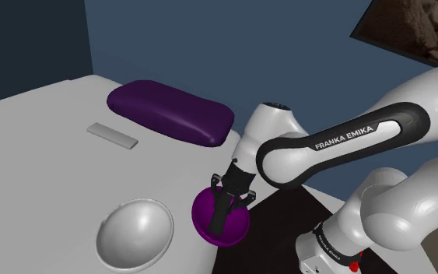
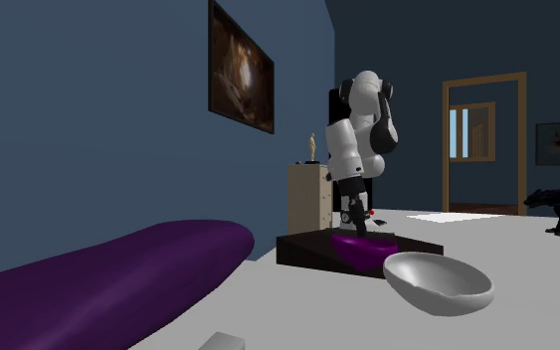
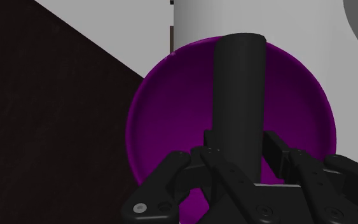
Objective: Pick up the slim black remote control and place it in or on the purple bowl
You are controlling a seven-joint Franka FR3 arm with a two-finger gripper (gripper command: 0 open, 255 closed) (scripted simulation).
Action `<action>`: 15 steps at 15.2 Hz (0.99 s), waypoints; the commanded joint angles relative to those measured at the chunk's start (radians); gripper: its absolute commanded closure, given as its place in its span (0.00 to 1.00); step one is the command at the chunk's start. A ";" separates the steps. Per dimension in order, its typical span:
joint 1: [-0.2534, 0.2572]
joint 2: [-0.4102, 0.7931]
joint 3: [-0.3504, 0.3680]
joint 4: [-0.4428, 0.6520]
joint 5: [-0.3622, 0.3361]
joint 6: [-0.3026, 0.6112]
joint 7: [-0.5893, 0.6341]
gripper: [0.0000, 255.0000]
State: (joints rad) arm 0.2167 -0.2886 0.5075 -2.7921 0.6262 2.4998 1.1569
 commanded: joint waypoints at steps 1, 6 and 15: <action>0.001 0.002 0.001 -0.001 0.001 0.001 0.000 1.00; 0.001 0.001 0.000 -0.001 0.001 0.001 -0.001 0.00; -0.017 -0.146 -0.048 0.029 -0.049 -0.181 0.019 0.00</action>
State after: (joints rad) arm 0.2005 -0.4141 0.4663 -2.7647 0.5831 2.3431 1.1743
